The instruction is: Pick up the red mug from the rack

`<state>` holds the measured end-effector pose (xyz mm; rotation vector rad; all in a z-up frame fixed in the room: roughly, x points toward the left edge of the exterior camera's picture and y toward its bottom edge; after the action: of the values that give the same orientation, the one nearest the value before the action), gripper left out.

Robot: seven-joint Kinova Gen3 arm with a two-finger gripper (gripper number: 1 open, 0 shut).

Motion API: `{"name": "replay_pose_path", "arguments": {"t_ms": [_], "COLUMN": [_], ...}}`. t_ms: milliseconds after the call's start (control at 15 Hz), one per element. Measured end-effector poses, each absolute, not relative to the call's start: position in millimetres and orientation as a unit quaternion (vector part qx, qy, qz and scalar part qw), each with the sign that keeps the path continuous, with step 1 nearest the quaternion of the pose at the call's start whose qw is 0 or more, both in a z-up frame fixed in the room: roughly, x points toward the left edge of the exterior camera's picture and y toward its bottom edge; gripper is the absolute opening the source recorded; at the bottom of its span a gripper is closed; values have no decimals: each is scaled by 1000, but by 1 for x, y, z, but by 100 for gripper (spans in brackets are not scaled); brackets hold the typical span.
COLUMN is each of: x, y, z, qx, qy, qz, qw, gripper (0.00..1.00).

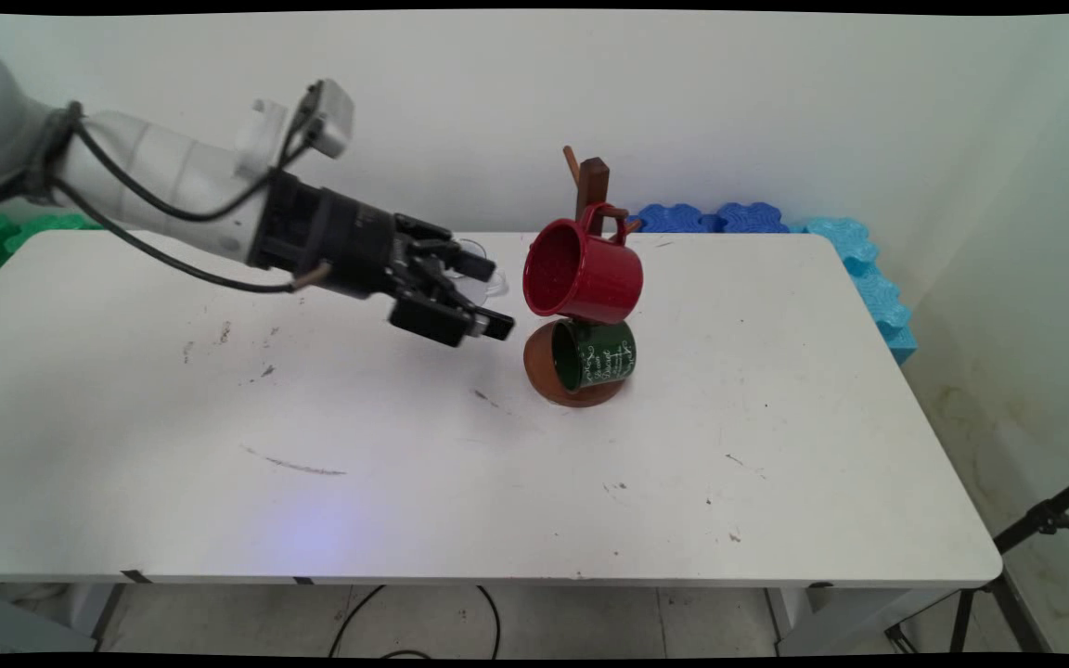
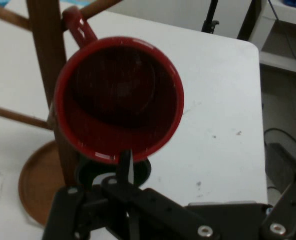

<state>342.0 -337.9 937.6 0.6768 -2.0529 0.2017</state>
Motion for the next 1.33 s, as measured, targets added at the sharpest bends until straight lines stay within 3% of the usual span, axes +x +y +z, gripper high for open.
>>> {"name": "replay_pose_path", "arguments": {"t_ms": [1333], "x": [262], "y": [-375], "z": [900], "qx": [264], "qy": [-844], "qz": [137], "qw": [447], "gripper": [100]}}
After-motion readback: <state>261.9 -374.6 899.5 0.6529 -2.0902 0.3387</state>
